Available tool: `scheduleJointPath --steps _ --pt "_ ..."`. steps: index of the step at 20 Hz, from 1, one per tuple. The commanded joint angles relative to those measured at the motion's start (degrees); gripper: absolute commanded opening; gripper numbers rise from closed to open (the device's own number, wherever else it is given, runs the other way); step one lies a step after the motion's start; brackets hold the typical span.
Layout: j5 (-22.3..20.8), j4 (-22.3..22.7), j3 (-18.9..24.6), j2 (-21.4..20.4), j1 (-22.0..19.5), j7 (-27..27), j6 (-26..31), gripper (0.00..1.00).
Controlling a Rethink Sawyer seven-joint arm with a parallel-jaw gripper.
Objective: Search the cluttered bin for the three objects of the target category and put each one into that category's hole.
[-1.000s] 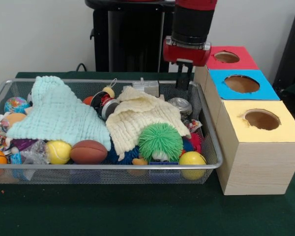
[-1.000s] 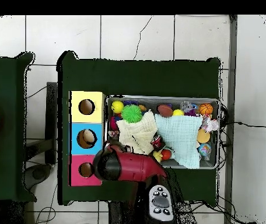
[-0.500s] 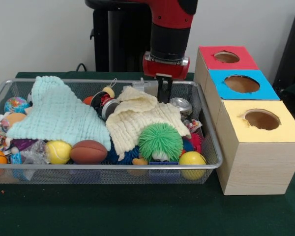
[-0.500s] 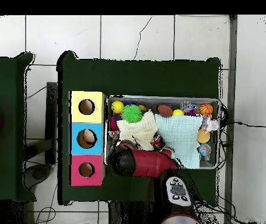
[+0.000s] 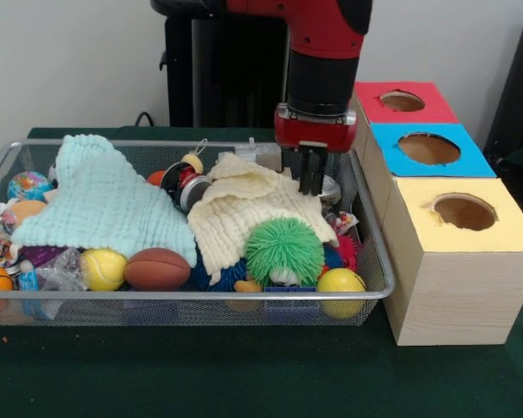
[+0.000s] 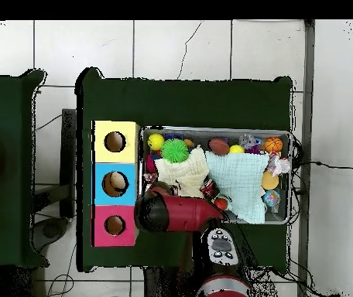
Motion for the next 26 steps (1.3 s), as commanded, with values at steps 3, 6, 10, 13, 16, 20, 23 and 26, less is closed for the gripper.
scheduleJointPath --steps 3,6,10,13,16,20,23,26 --pt "2.49 -3.62 0.30 1.67 3.01 10.21 -3.30 0.00" --pt "2.97 -3.46 -0.43 1.68 4.21 10.27 -2.62 0.00" --pt "4.26 -3.21 -0.80 1.54 4.82 10.79 -0.71 1.00" --pt "5.05 -3.35 -1.11 1.87 5.31 11.02 -0.78 1.00" --pt "5.79 -3.47 -1.24 2.05 5.98 11.54 -2.01 1.00" --pt "6.67 -3.47 -2.19 2.30 7.11 11.82 -2.74 1.00" --pt "6.98 -3.43 -2.50 2.38 7.56 11.52 -3.18 1.00" --pt "6.83 -3.43 -3.34 2.94 8.11 11.24 -4.48 1.00"
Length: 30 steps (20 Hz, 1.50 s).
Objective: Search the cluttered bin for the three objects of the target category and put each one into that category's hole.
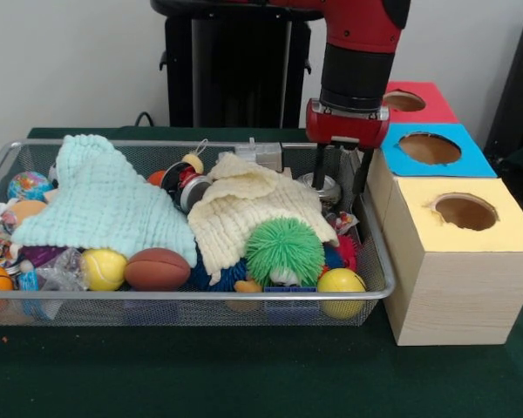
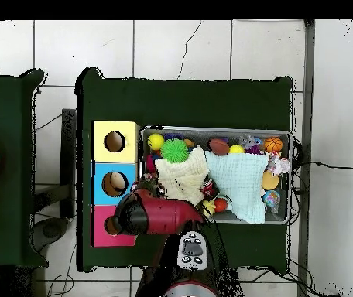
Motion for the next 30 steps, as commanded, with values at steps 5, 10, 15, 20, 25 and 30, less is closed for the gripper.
scheduleJointPath --steps 5,10,15,20,25,30 --pt "1.64 -4.15 -0.31 6.08 -0.06 9.62 -3.89 1.00" --pt "1.10 -4.59 -3.68 6.50 1.27 8.42 -1.38 1.00" --pt "0.83 -3.72 -1.86 6.02 -0.54 7.80 -0.36 1.00" --pt "0.04 -5.80 -0.35 8.84 -2.64 5.30 2.21 1.00" --pt "0.28 -6.97 -1.18 10.43 -1.84 5.89 0.98 1.00" --pt "1.53 -8.46 -2.89 12.94 0.51 7.68 -1.07 1.00"
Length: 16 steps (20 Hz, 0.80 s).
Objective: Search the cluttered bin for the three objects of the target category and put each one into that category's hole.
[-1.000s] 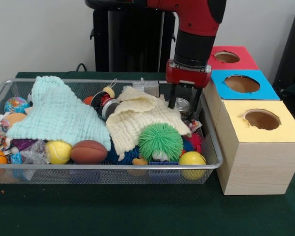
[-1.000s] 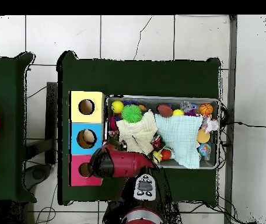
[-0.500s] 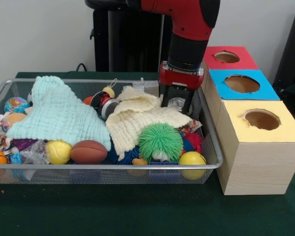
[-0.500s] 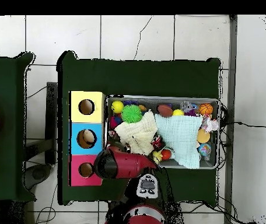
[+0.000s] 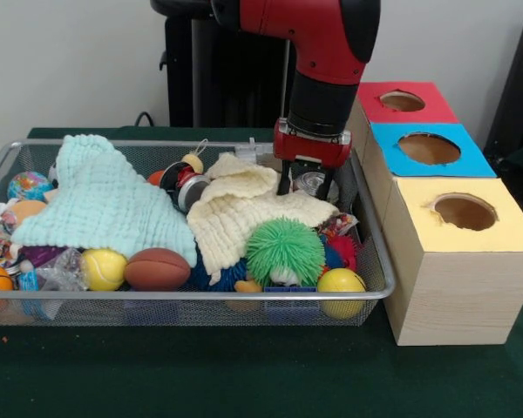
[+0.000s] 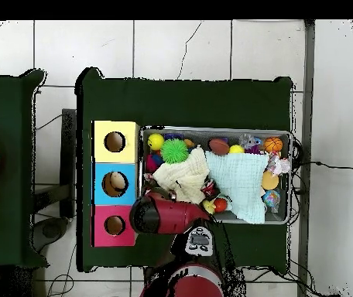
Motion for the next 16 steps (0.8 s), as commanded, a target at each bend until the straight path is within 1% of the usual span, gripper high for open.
scheduleJointPath --steps 1,5,8,12,16 --pt "1.60 -7.04 0.11 6.69 1.43 8.02 -0.87 1.00" --pt "2.43 -8.11 -1.21 8.68 3.02 9.29 -2.71 1.00" --pt "2.66 -8.82 -0.23 9.50 2.69 9.47 -3.18 1.00" --pt "2.17 -9.17 3.37 10.20 0.12 8.52 -2.63 1.00" --pt "1.62 -7.42 8.16 9.45 -3.77 6.81 0.94 1.00"
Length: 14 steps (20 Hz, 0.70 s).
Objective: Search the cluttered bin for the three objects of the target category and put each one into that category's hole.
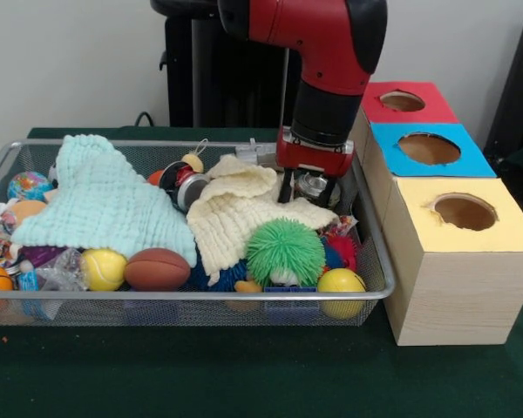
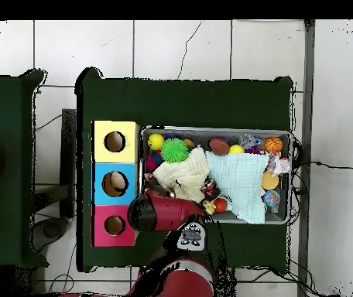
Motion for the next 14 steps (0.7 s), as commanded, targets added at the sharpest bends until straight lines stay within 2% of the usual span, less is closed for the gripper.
scheduleJointPath --steps 1,3,7,8,14 --pt "1.81 -4.91 9.76 7.19 -5.68 6.71 1.76 1.00" --pt "2.34 -4.62 9.30 6.98 -5.09 7.07 3.28 1.00" --pt "1.85 -5.00 8.41 7.20 -4.14 7.12 2.80 1.00" --pt "1.79 -4.95 8.39 7.21 -4.09 7.18 2.64 0.00" --pt "2.52 -4.32 8.43 6.90 -3.93 8.26 2.50 0.00"
